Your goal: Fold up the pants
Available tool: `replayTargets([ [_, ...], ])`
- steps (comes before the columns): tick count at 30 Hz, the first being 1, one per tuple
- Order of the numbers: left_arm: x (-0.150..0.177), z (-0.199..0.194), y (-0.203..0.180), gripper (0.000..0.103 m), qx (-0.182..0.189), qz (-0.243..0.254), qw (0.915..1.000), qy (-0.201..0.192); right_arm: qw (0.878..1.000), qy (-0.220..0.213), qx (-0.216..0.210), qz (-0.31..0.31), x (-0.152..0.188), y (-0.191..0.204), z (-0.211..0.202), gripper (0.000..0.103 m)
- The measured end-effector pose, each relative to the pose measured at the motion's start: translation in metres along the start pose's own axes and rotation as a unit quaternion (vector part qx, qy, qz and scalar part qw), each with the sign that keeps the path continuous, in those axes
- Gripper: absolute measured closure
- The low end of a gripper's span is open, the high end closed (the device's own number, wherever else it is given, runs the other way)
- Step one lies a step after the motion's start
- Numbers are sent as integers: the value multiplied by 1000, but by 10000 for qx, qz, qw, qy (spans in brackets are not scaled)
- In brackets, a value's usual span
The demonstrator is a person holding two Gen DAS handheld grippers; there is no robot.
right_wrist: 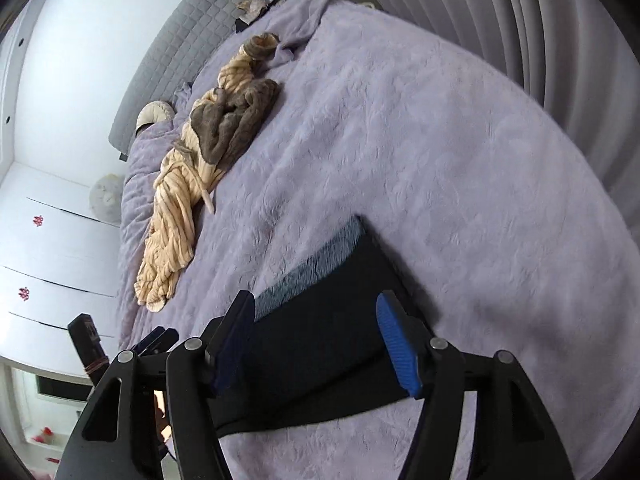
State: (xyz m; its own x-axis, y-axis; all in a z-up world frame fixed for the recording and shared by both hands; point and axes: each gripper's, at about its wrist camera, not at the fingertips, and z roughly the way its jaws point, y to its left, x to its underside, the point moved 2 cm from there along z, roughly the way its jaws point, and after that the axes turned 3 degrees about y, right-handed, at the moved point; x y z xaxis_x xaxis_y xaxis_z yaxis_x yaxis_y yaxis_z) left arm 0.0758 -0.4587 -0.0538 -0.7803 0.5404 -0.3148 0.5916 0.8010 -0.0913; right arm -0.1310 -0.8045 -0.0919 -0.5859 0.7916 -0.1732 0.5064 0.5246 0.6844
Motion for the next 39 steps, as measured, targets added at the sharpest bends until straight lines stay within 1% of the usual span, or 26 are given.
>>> replayTargets([
  [2,24,19,12,0,-148,-187,9989,394,9984,424,-152,347,30,-22,20,37],
  [4,48,36,25,0,-181,-455,9962,720,9933,865,-227,728,61,-45,47,41],
  [6,65,43,32,0,-262,-627,9938,878,9882,1002,-544,1018,74,-55,74,42],
  [8,74,46,36,0,-354,-697,9922,970,9813,1013,-874,1382,79,-63,105,42],
  [9,77,45,37,0,-387,-710,9917,996,9779,995,-997,1544,80,-65,115,54],
  [10,78,42,38,0,-405,-702,9917,994,9729,991,-1152,1741,80,-67,127,71],
  [11,79,38,39,0,-414,-691,9922,949,9697,1065,-1202,1841,80,-65,134,95],
  [12,79,30,40,0,-411,-684,9931,862,9701,1054,-1186,1834,80,-60,133,95],
  [13,81,26,42,0,-413,-679,9936,808,9723,983,-1298,1679,81,-51,126,95],
  [14,82,22,44,0,-421,-673,9938,782,9741,1009,-1352,1507,84,-45,117,95],
  [15,85,20,47,0,-438,-665,9939,767,9767,1100,-1274,1330,91,-40,106,95],
  [17,91,22,50,0,-486,-664,9934,803,9789,1249,-986,1282,108,-45,98,95],
  [19,95,28,52,0,-515,-701,9912,998,9791,1469,-536,1296,122,-62,104,95],
  [20,98,30,53,0,-515,-705,9904,1072,9764,1543,-513,1424,127,-71,110,93],
  [22,99,27,54,0,-546,-674,9906,1055,9691,1534,-708,1796,130,-80,111,86],
  [23,100,26,55,0,-570,-653,9908,1035,9685,1515,-686,1851,130,-81,107,78],
  [24,100,24,57,0,-587,-648,9909,1023,9710,1506,-562,1771,130,-79,98,72],
  [27,95,19,67,0,-552,-793,9911,920,9816,1349,-314,1315,127,-65,68,72],
  [28,91,21,68,0,-543,-824,9913,870,9868,1181,-256,1076,123,-57,55,72],
  [30,79,26,64,0,-594,-808,9920,769,9952,794,91,562,110,-42,36,72],
  [31,74,29,60,0,-596,-783,9925,727,9974,537,385,300,99,-35,27,72],
  [33,62,39,48,0,-578,-712,9934,683,9946,126,1026,-24,75,-28,22,71],
  [34,56,43,43,0,-543,-673,9941,661,9923,82,1225,-134,66,-30,23,70],
  [35,52,45,39,0,-518,-638,9946,628,9913,191,1275,-248,54,-30,33,67],
  [38,42,51,25,0,-561,-468,9959,538,9909,581,1172,-314,26,-33,65,58],
  [39,39,52,22,0,-605,-431,9958,530,9894,683,1222,-390,19,-35,76,59],
])
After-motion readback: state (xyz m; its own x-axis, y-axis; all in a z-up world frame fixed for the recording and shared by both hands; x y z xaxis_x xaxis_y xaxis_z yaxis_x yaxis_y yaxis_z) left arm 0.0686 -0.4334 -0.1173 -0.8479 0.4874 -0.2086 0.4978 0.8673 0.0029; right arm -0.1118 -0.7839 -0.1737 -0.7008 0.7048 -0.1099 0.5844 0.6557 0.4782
